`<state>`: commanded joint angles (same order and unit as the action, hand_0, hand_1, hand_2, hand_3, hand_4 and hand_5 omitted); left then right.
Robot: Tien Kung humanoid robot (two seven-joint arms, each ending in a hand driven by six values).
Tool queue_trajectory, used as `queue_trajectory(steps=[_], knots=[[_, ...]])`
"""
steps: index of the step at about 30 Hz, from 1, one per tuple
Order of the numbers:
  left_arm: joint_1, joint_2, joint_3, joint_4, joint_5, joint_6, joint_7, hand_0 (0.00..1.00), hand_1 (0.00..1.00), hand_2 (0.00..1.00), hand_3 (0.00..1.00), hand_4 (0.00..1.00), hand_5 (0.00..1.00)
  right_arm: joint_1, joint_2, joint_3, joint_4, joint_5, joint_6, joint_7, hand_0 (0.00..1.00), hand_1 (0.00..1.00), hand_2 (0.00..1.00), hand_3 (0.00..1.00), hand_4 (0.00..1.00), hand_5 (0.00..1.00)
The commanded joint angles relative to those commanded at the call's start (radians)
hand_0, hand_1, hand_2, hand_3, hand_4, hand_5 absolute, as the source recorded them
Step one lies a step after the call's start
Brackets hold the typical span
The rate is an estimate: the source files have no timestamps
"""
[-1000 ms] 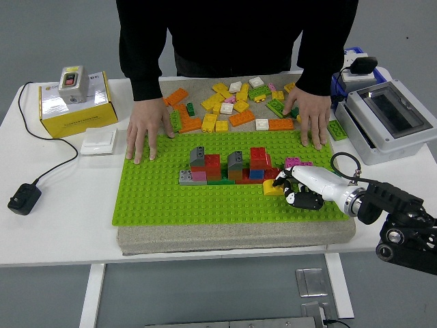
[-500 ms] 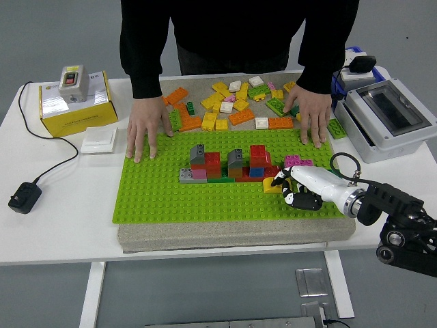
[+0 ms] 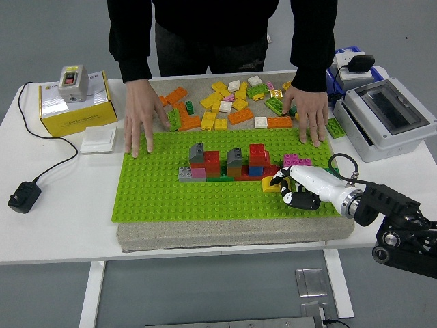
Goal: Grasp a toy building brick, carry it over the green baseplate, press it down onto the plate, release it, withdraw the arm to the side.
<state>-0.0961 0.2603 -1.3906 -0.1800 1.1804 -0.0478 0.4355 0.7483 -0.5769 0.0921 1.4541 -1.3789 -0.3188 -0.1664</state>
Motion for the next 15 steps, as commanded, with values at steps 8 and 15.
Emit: queue_trajectory(steps=[8,15], knots=[[0.004,0.001,0.003,0.0,-0.006,0.003,0.0,0.679,0.627,0.553,0.634,0.136,0.533,-0.008,-0.025,0.046,0.036,-0.018,-0.008,-0.008,0.21,0.257,0.719,0.692,0.002,0.414],[0.007,0.005,0.008,0.0,-0.008,0.003,0.012,0.679,0.627,0.553,0.633,0.135,0.534,-0.073,-0.098,0.184,0.156,-0.073,-0.028,-0.031,0.21,0.256,0.717,0.692,0.002,0.415]])
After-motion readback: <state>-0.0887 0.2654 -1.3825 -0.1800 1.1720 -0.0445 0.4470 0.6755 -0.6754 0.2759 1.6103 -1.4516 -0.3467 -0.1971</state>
